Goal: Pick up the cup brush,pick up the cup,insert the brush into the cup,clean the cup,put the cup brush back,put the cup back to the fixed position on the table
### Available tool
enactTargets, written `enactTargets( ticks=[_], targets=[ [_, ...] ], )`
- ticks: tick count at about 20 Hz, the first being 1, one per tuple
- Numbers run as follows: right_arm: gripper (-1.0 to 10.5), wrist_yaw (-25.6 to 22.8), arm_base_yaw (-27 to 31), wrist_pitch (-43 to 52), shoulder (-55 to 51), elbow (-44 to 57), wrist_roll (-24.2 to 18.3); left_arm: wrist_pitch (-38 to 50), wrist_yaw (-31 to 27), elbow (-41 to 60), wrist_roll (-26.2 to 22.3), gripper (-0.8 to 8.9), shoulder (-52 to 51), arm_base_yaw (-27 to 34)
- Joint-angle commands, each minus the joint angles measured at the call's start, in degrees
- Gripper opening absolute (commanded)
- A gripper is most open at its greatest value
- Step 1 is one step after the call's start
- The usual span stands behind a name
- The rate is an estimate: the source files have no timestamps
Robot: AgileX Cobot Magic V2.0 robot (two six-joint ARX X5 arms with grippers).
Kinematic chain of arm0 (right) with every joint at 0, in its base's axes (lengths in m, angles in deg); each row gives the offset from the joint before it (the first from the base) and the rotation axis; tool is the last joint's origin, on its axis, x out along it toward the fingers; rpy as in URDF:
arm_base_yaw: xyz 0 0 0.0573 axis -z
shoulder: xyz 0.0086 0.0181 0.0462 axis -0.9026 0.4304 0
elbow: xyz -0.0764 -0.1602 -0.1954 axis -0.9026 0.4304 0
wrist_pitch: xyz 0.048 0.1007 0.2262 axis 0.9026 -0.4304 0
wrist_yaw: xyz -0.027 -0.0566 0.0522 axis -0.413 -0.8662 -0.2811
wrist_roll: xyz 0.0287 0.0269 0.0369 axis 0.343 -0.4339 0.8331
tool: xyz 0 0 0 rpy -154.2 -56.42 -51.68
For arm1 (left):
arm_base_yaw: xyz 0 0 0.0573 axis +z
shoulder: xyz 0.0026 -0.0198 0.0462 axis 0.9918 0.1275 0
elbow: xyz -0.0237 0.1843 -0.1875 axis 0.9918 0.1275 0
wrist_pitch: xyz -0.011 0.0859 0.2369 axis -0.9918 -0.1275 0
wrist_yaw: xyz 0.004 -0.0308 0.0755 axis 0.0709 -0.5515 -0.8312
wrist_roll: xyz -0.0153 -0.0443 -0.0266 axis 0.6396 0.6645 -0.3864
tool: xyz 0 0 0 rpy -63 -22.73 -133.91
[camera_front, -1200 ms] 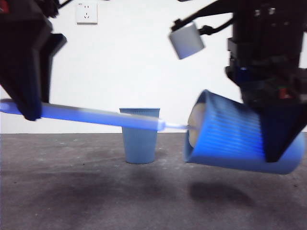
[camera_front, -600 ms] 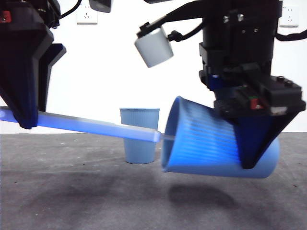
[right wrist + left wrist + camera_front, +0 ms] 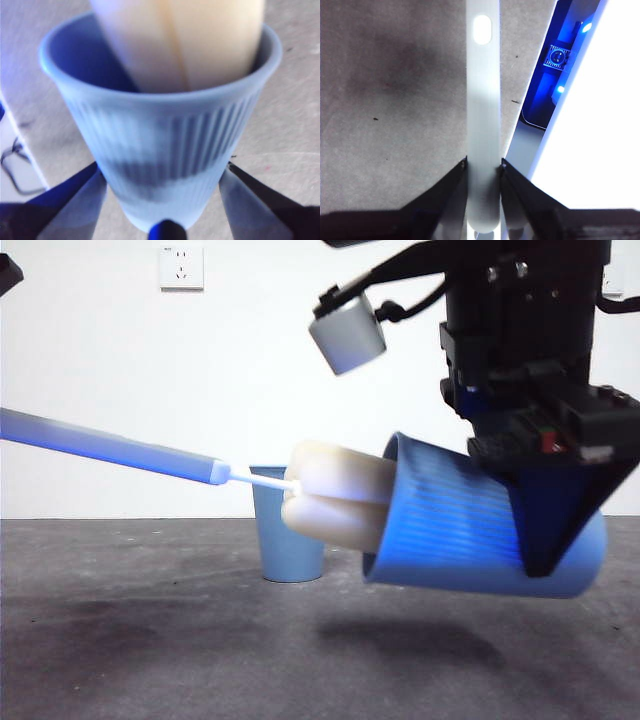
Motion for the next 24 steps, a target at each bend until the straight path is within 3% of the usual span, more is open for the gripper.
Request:
enactTargets(
  ticks=[1, 7, 13, 24],
  targets=[
    [-0.1, 0.04, -0.17, 0.57, -0.07, -0.22, 0.55, 1.14, 0.17, 0.24, 0.74, -0.09, 0.42, 0.17],
    [-0.1, 1.81, -0.24, 2.86, -0.07, -0.22, 0.44, 8.41, 4.7, 0.24, 0.2, -0.09, 3.87, -0.11],
    [-0.1, 3.96, -0.28, 5.68, -0.04, -0.22, 0.48, 14.08, 4.98, 0.24, 0.24, -0.09, 10.51, -2.23],
    [-0.1, 3.41, -0.17, 2.4, -0.04, -0.22, 0.74, 4.02, 2.4, 0.24, 1.22, -0.09, 2.84, 3.15]
  ],
)
